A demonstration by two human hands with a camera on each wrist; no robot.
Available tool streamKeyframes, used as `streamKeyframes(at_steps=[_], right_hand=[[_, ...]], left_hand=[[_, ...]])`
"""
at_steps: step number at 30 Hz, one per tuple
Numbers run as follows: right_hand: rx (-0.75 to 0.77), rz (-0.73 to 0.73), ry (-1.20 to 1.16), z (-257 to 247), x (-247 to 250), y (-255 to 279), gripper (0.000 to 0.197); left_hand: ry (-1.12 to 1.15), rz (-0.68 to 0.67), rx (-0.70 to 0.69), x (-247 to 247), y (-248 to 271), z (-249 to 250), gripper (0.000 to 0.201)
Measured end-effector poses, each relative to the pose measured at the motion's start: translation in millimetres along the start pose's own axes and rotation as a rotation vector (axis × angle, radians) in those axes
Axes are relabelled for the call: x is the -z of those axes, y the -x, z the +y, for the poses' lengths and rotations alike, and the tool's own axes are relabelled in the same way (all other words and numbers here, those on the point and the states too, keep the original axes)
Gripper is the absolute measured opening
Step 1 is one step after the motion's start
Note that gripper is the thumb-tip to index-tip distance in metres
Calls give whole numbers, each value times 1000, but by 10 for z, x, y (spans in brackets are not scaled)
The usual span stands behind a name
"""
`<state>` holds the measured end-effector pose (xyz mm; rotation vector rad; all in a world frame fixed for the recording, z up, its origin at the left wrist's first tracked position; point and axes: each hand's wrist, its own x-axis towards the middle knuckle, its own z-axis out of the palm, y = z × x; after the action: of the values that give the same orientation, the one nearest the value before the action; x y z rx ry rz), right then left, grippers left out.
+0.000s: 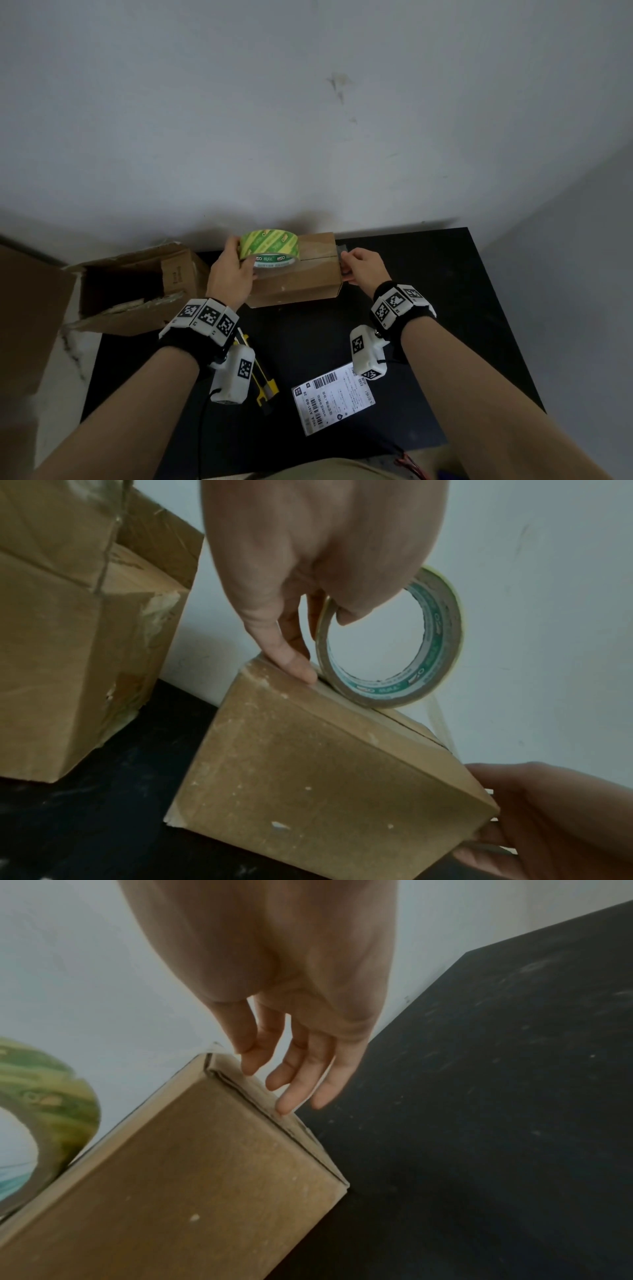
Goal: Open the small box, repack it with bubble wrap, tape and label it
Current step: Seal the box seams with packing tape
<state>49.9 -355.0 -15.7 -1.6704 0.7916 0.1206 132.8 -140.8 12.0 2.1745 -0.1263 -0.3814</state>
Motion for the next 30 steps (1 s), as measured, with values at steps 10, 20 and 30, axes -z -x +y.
streamKeyframes(at_steps=[10, 20, 30], right_hand=[[-58, -6, 168, -11, -139, -49, 24], [-227, -41, 340, 19, -74, -71, 37], [407, -102, 476, -114, -99, 170, 96]], left_hand=[[-8, -2, -19, -6, 6, -18, 12], [8, 4, -11, -2, 1, -25, 12], [75, -50, -42, 16, -13, -64, 22]])
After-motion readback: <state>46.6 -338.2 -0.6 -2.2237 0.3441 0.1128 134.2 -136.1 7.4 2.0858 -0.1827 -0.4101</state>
